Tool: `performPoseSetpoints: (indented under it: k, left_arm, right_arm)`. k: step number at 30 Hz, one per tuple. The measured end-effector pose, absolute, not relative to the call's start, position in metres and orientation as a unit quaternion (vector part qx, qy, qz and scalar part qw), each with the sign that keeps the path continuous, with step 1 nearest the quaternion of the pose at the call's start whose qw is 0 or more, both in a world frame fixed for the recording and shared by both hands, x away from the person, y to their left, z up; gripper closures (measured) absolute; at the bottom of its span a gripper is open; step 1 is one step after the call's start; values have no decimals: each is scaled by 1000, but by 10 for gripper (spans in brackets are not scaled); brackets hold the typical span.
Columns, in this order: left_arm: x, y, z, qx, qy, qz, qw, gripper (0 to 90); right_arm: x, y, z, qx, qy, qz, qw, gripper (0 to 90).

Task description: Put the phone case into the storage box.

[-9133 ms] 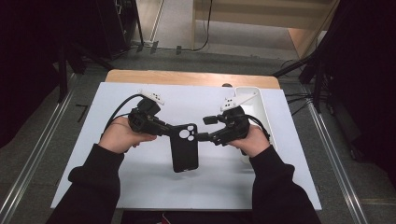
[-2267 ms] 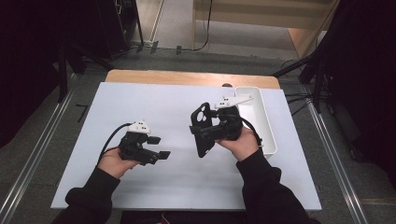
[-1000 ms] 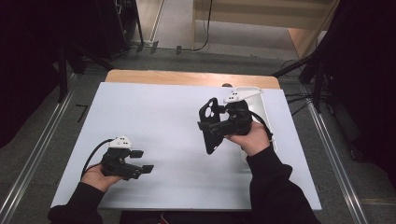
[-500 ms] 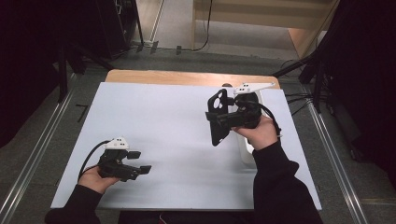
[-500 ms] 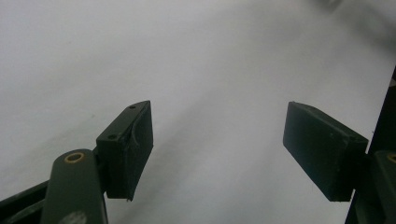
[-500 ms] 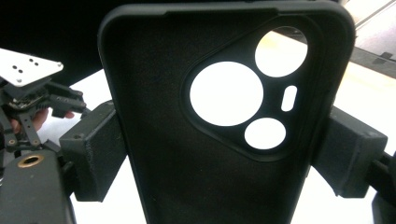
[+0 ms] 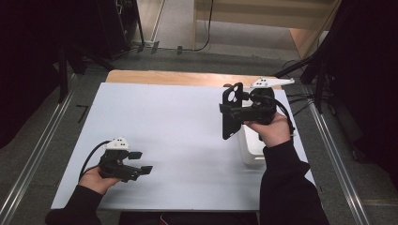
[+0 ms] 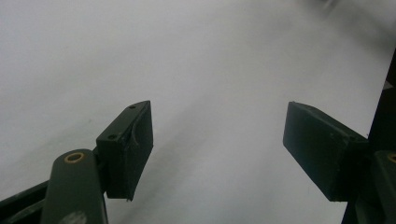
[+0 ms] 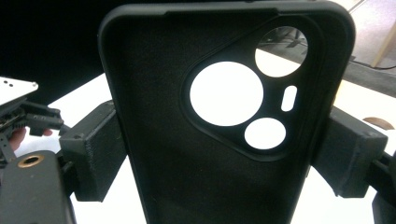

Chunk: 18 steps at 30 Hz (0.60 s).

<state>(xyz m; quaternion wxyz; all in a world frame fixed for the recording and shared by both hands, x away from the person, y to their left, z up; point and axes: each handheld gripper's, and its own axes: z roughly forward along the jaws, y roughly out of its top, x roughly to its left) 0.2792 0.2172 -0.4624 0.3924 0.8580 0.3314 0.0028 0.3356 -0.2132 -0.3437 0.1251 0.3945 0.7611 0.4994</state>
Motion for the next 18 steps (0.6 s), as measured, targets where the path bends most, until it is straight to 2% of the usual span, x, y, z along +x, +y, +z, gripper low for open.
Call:
performPoseSetpoints:
  k: [18]
  left_arm:
    - [280,217,-462,853,334,-1,400,240]
  right_arm:
    - [348,-245,-341,460,727,477,178,120]
